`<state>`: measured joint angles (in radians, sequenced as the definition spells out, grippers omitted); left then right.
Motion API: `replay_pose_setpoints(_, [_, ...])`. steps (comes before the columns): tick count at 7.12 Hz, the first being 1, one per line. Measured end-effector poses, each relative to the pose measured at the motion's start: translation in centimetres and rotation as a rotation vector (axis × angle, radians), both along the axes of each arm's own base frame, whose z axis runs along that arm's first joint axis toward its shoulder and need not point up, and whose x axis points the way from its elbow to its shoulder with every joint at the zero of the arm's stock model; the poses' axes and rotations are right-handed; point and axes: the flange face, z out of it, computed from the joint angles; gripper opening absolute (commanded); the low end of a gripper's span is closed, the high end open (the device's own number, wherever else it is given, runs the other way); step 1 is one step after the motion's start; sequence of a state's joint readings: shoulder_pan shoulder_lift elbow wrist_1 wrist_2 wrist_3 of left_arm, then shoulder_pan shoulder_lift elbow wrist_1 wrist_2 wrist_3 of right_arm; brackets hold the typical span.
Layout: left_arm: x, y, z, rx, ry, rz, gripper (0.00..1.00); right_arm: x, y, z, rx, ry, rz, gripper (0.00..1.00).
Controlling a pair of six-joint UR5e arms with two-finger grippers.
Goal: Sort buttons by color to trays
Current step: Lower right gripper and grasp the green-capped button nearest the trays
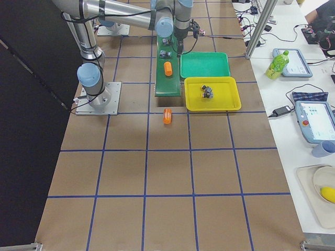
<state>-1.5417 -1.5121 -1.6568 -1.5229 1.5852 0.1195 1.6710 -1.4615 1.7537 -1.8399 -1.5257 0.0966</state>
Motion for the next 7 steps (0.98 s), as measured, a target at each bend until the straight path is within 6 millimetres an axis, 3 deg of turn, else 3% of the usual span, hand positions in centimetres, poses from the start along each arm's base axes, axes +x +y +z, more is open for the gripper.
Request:
replay_pose_setpoints(2, [0.1,-0.1,0.0,0.001,0.007,0.035,1.00,4.1,0.5,-3.4,0.041,0.008,-0.003,1.00])
replay_pose_setpoints(3, [0.3,-0.2,0.0,0.031,0.019,0.069,1.00,5.0,1.2,-5.1,0.074,0.017,-0.051,1.00])
replay_pose_setpoints(5, [0.4,-0.7,0.5,0.046,0.027,0.096,1.00,5.4,3.0,-8.0,0.142,0.035,-0.105,1.00])
replay_pose_setpoints(7, [0.5,-0.7,0.9,0.051,0.021,0.122,1.00,5.4,3.6,-9.2,0.169,0.036,-0.107,1.00])
